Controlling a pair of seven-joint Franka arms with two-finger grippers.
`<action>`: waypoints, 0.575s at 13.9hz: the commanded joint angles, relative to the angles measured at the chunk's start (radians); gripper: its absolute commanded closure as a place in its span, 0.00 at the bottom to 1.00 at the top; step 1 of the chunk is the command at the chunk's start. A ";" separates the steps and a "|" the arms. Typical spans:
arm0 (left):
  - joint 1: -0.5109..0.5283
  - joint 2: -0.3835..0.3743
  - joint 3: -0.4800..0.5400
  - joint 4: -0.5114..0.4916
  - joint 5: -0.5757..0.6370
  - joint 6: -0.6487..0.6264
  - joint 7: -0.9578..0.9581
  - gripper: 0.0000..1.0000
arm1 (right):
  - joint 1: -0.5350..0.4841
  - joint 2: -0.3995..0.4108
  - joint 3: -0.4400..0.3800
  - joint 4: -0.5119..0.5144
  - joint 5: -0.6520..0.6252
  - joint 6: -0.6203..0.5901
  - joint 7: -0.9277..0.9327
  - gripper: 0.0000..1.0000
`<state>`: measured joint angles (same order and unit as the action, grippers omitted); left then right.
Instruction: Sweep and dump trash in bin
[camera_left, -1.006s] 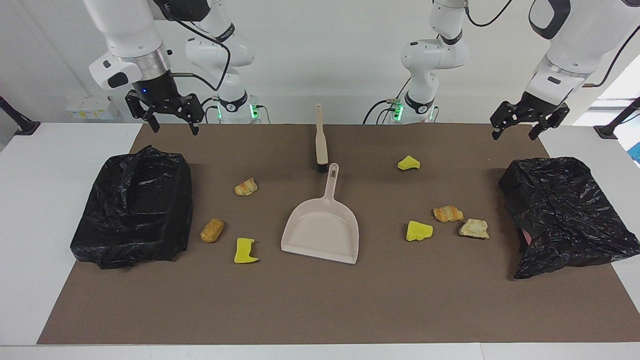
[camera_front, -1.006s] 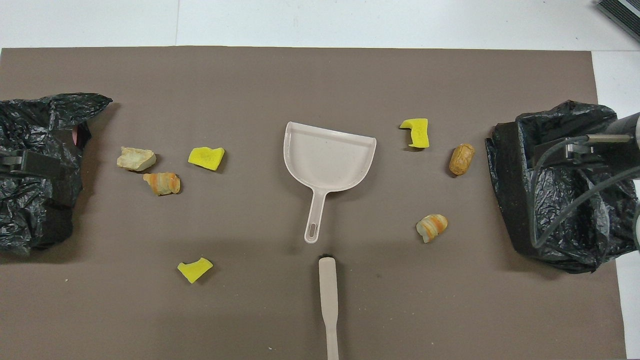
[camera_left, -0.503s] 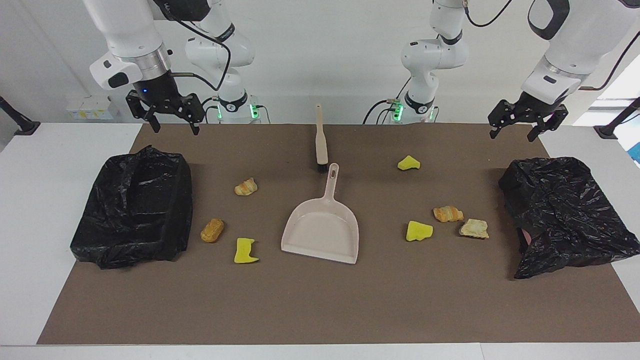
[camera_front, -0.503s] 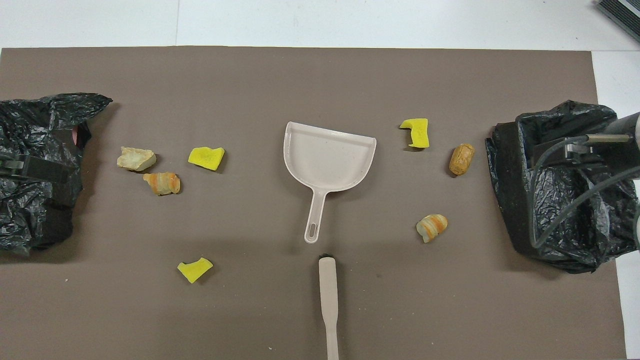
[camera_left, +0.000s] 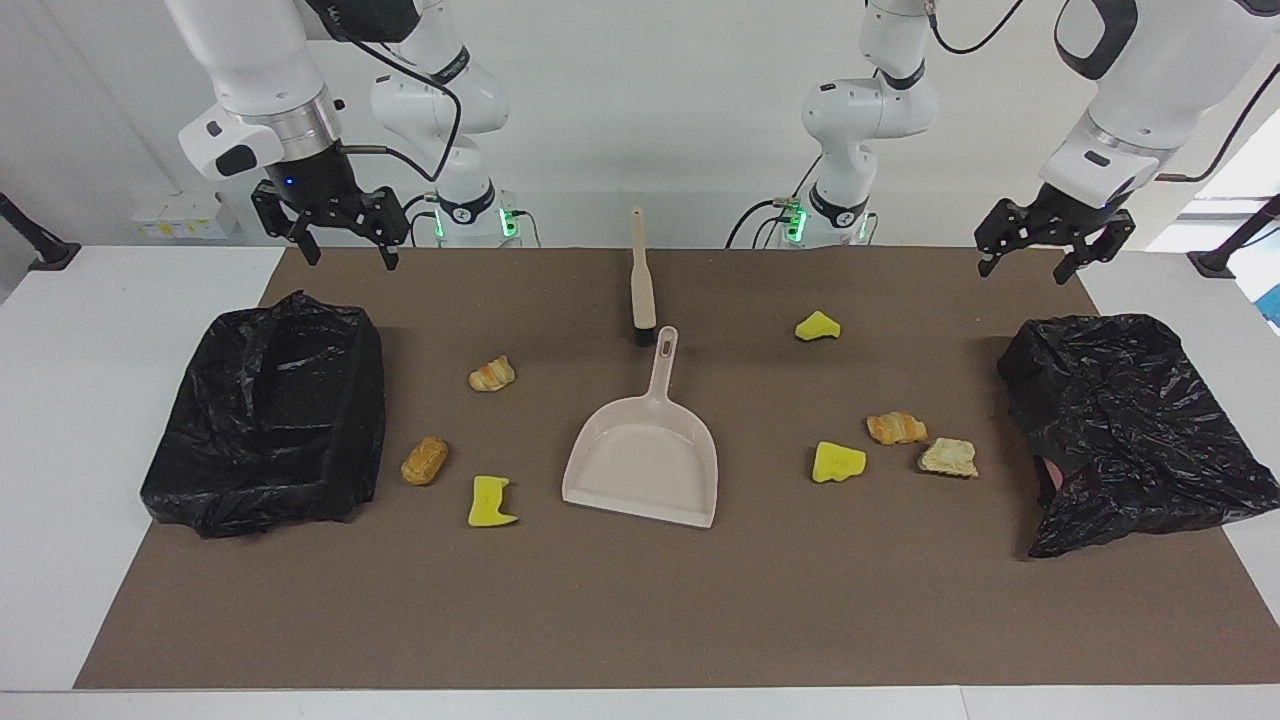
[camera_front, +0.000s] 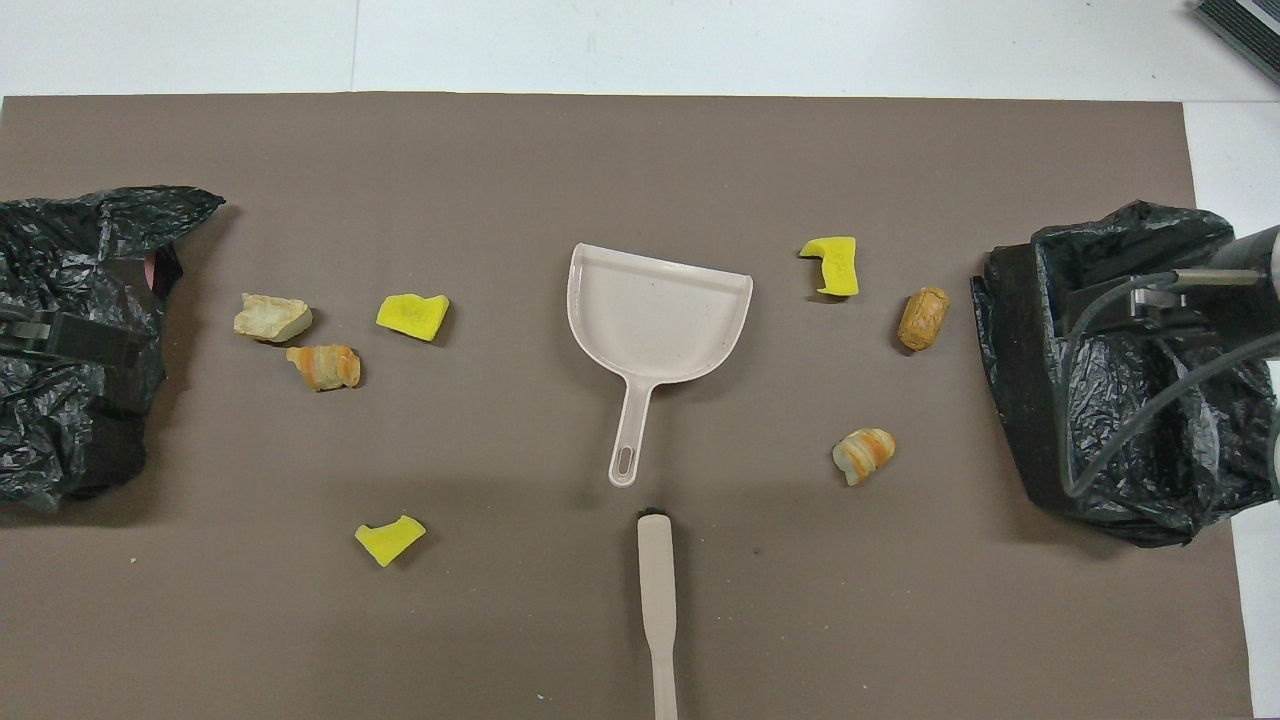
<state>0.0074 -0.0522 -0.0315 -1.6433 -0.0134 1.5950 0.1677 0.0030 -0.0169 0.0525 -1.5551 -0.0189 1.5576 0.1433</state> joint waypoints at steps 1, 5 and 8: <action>-0.033 -0.038 0.005 -0.047 -0.010 -0.009 0.012 0.00 | -0.005 0.000 0.003 0.001 0.022 -0.017 -0.018 0.00; -0.127 -0.070 0.005 -0.110 -0.010 -0.007 0.006 0.00 | 0.009 0.014 0.009 0.007 0.016 -0.011 -0.013 0.00; -0.219 -0.115 0.005 -0.173 -0.011 -0.001 -0.007 0.00 | 0.047 0.029 0.013 0.000 0.016 0.030 0.031 0.01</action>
<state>-0.1538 -0.1056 -0.0406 -1.7463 -0.0192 1.5913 0.1687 0.0339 -0.0051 0.0603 -1.5567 -0.0178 1.5651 0.1499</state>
